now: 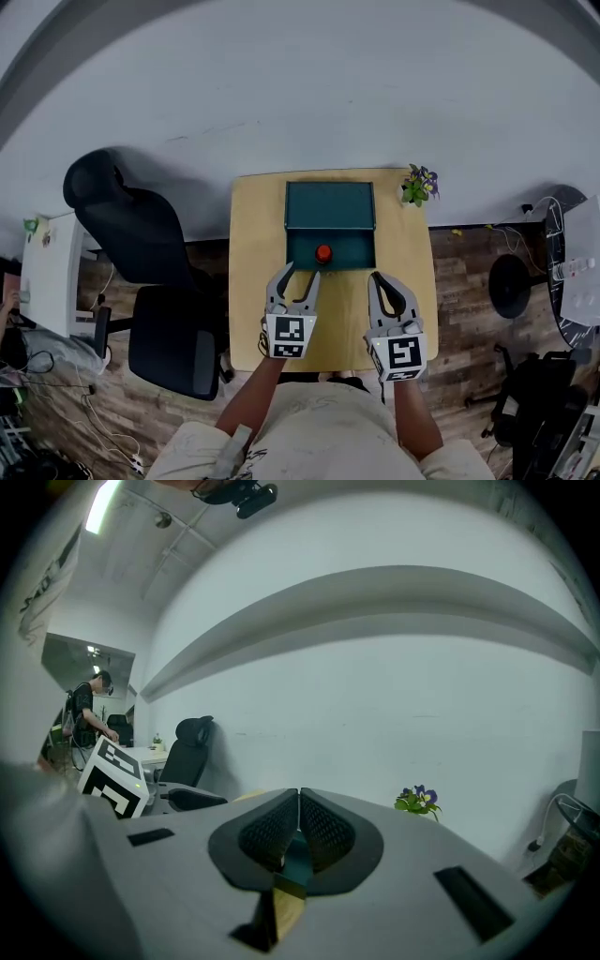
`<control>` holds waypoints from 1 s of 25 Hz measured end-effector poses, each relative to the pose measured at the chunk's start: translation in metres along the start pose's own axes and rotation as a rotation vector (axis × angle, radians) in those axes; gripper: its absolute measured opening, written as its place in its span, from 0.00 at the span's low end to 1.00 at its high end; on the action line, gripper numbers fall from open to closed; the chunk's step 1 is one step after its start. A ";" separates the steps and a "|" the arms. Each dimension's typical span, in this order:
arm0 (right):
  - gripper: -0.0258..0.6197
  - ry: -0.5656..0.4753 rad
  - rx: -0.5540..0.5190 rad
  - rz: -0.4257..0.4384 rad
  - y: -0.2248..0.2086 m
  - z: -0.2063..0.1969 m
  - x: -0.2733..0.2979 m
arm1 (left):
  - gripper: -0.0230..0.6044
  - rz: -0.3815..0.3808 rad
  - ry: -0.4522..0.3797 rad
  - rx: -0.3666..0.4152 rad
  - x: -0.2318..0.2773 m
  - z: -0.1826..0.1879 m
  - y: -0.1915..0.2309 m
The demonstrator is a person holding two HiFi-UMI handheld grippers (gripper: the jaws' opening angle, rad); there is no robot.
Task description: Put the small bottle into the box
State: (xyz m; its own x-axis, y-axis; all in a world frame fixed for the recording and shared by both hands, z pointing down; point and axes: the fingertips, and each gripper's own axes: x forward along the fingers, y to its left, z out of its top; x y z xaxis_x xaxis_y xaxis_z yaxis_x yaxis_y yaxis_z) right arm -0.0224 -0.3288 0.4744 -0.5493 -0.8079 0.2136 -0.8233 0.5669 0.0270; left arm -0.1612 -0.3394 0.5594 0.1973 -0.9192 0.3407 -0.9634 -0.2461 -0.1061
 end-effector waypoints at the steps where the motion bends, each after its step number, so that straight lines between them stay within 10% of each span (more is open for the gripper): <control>1: 0.07 -0.003 -0.001 0.008 0.002 0.000 -0.002 | 0.36 0.014 -0.002 -0.002 -0.006 0.001 0.002; 25: 0.07 -0.055 -0.059 0.103 0.027 -0.004 -0.086 | 0.36 0.255 -0.158 -0.085 -0.159 0.021 0.004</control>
State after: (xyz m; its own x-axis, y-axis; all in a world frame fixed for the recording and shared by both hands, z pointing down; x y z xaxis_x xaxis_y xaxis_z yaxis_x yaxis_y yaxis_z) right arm 0.0031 -0.2431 0.4609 -0.6392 -0.7513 0.1640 -0.7530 0.6548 0.0650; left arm -0.1929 -0.2008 0.4854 -0.0333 -0.9861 0.1629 -0.9959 0.0189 -0.0890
